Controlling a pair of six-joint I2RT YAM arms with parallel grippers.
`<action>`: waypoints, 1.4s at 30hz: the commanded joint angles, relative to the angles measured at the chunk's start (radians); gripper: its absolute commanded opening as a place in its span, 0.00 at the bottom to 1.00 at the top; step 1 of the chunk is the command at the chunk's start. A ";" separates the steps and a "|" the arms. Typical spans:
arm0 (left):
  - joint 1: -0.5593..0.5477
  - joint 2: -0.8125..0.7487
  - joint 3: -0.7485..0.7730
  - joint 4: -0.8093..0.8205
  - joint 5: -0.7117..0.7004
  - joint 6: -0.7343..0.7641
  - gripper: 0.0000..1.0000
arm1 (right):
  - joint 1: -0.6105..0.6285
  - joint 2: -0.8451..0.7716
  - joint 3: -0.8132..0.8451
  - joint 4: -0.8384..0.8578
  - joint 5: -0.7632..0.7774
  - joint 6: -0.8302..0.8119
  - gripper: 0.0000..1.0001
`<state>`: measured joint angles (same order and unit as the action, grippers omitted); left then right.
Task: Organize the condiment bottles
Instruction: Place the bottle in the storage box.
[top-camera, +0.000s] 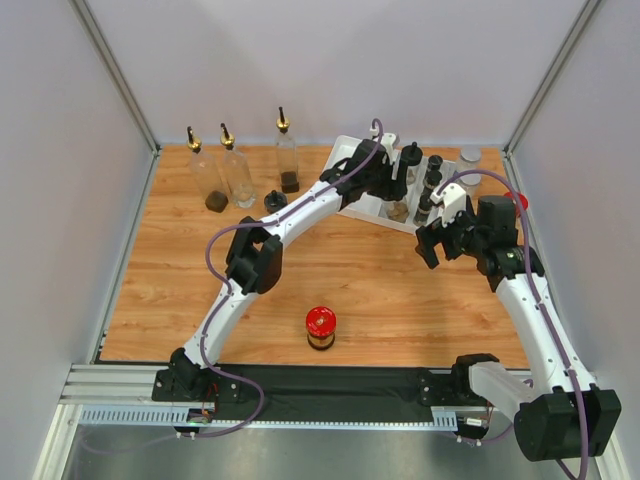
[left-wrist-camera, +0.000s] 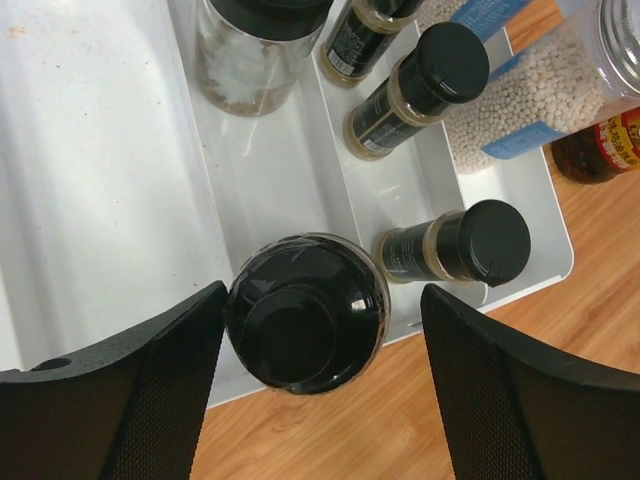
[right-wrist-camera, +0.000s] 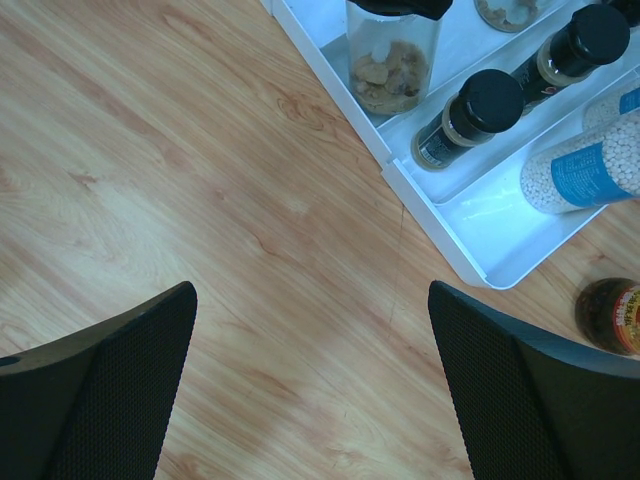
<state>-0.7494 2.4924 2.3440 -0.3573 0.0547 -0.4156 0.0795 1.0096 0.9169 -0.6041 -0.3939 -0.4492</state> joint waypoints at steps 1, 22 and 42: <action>-0.008 -0.099 0.000 0.032 0.019 0.029 0.84 | -0.009 -0.026 0.017 0.035 0.001 0.009 1.00; -0.010 -0.145 -0.028 0.006 -0.033 0.101 0.57 | -0.035 -0.031 0.017 0.032 -0.014 0.014 1.00; -0.010 -0.348 -0.093 0.007 -0.004 0.210 0.93 | -0.038 -0.035 0.008 0.014 -0.126 -0.035 1.00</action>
<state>-0.7559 2.3127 2.2715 -0.3885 0.0296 -0.2691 0.0467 0.9977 0.9169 -0.6033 -0.4480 -0.4549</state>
